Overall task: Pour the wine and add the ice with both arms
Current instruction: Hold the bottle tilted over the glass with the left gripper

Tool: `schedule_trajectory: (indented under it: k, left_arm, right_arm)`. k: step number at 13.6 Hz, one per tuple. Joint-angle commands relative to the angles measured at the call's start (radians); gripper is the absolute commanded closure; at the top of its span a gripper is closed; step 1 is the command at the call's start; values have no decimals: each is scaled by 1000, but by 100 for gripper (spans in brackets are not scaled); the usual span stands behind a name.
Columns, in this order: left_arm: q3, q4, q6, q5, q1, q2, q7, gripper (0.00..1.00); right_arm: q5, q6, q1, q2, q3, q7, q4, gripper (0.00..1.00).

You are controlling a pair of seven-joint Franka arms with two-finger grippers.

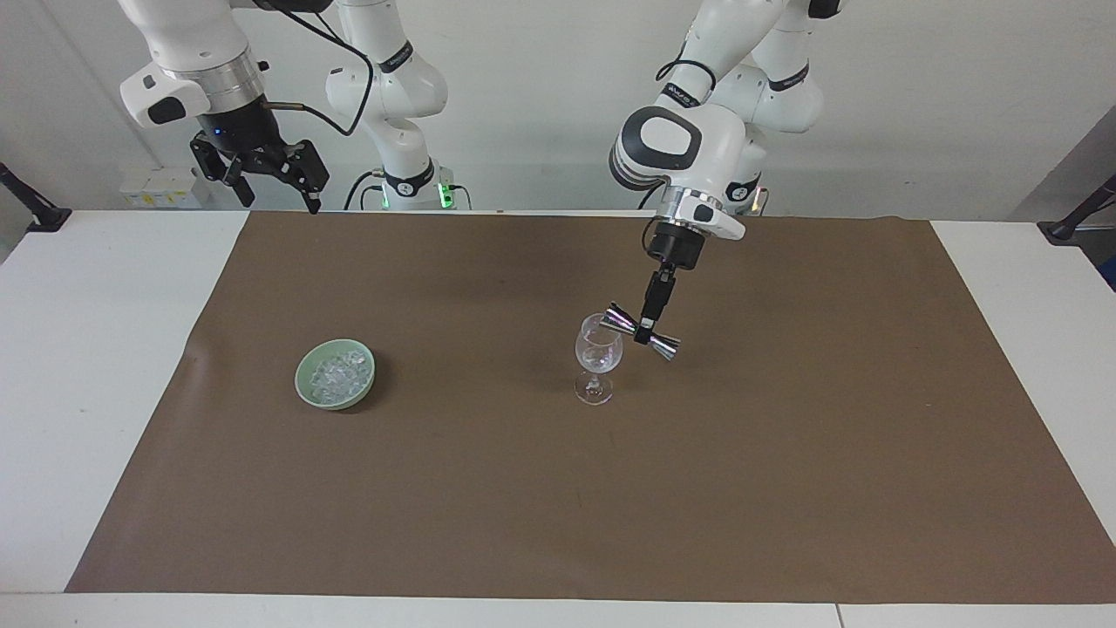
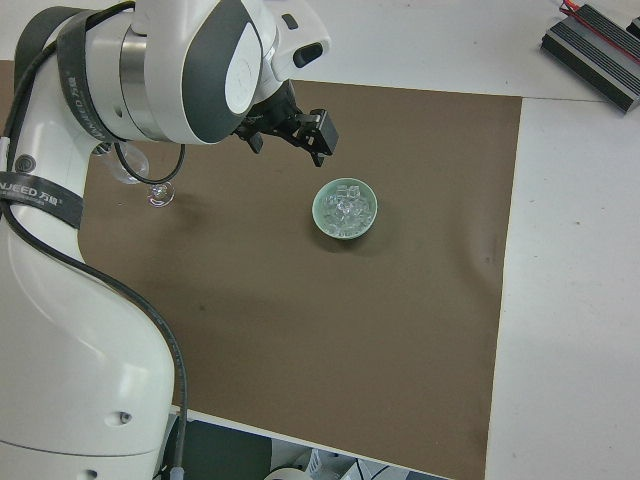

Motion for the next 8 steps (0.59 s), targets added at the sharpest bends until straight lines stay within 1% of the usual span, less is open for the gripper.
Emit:
schedule_trajectory:
  k: [1, 8]
  left_arm:
    - [12, 22, 33, 12, -19, 14, 42, 100]
    - [12, 33, 46, 12, -21, 11, 114, 100]
  right_arm:
    - [3, -10, 4, -13, -2, -6, -10, 0]
    - [3, -10, -4, -12, 1, -6, -10, 0]
